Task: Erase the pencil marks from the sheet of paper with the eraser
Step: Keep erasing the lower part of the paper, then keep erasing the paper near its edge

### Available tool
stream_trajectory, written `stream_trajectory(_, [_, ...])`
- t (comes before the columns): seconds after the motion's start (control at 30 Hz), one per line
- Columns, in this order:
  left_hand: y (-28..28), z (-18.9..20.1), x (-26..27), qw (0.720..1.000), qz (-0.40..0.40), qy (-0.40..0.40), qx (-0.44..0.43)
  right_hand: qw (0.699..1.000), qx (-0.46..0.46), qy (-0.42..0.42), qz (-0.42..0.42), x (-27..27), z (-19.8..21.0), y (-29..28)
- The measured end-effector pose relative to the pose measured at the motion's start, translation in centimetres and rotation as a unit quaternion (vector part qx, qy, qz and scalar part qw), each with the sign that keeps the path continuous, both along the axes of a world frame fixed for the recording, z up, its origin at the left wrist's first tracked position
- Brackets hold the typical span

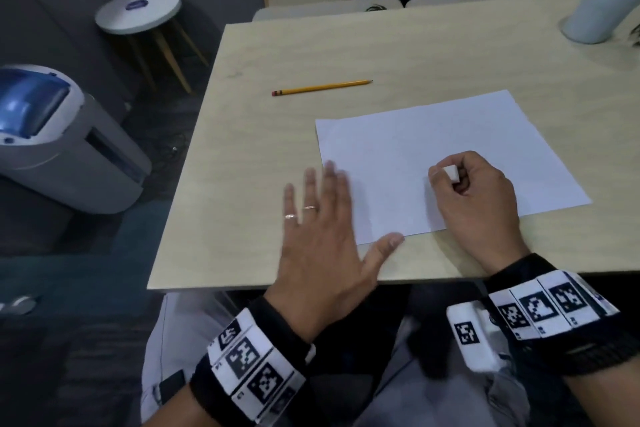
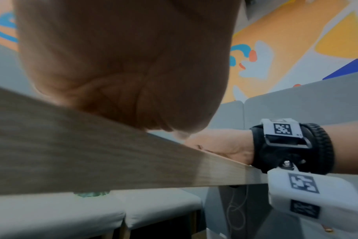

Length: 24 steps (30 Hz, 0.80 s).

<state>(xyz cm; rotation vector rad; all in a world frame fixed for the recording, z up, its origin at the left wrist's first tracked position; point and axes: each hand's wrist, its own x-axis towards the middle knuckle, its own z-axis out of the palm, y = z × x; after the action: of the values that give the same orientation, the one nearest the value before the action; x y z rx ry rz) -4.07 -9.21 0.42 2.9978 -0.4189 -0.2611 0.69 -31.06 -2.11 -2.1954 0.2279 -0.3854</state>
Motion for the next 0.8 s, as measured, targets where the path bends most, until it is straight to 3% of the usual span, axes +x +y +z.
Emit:
stream_trajectory(0.07, [-1.2,-0.2,-0.8,0.992,-0.123,-0.010,-0.021,1.000,-0.003,-0.002,0.000,0.0,0.1,0.1])
stream_trajectory(0.13, [-1.4,-0.8,-1.3,0.982,-0.191,-0.011,-0.015,1.000,-0.008,-0.004,0.004,-0.1,0.2,0.1])
stream_trajectory(0.2, [-0.1,-1.0,-1.0,0.988,-0.156,-0.015,0.009,1.000,-0.010,-0.005,0.006,-0.1,0.2,0.2])
stream_trajectory(0.3, [2.5,-0.2,0.1,0.996,-0.032,0.003,0.079,1.000,-0.010,-0.003,0.001,-0.1,0.0,0.2])
stream_trajectory(0.37, [3.0,0.4,0.4,0.997,0.010,0.013,0.077,1.000,-0.014,-0.001,0.000,-0.1,0.1,0.2])
stream_trajectory(0.4, [2.6,0.7,0.3,0.998,-0.009,0.006,0.057,1.000,-0.016,0.000,-0.001,0.0,0.1,0.2])
stream_trajectory(0.5, [0.9,0.4,-1.4,0.985,-0.170,-0.011,-0.006,1.000,-0.017,0.001,-0.002,0.0,0.2,0.3])
stream_trajectory(0.57, [0.8,-0.3,-2.0,0.976,-0.217,-0.009,-0.006,1.000,-0.017,0.002,-0.001,-0.1,0.2,0.3])
stream_trajectory(0.63, [2.2,-0.7,-1.4,0.984,-0.175,-0.007,0.020,1.000,-0.014,0.005,-0.001,-0.1,0.2,0.3])
stream_trajectory(0.73, [4.5,0.1,0.0,0.995,-0.045,0.002,0.094,1.000,-0.014,0.008,-0.003,-0.2,0.2,0.2])
stream_trajectory(0.8, [4.8,0.5,0.3,0.995,0.019,0.006,0.096,1.000,-0.017,0.009,-0.002,-0.2,0.2,0.3])
